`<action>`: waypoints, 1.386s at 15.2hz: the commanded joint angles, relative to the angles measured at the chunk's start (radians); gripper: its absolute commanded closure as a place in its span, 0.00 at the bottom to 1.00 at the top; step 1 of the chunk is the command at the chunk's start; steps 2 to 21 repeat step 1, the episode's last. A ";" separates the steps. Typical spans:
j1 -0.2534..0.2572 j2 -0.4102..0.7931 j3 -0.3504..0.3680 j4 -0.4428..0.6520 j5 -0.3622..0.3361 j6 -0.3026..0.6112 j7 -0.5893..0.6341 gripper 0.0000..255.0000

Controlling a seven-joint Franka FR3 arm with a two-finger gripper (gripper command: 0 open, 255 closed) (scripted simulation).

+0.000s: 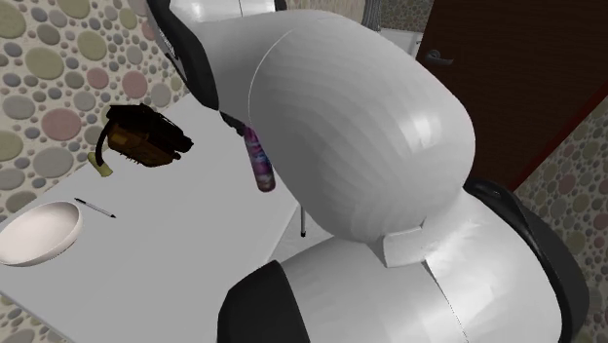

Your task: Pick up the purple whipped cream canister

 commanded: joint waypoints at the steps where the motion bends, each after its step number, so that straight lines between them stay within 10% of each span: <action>1: 0.000 -0.001 0.000 0.006 0.000 -0.008 0.000 1.00; 21: 0.000 -0.001 0.000 0.006 0.000 -0.008 0.000 1.00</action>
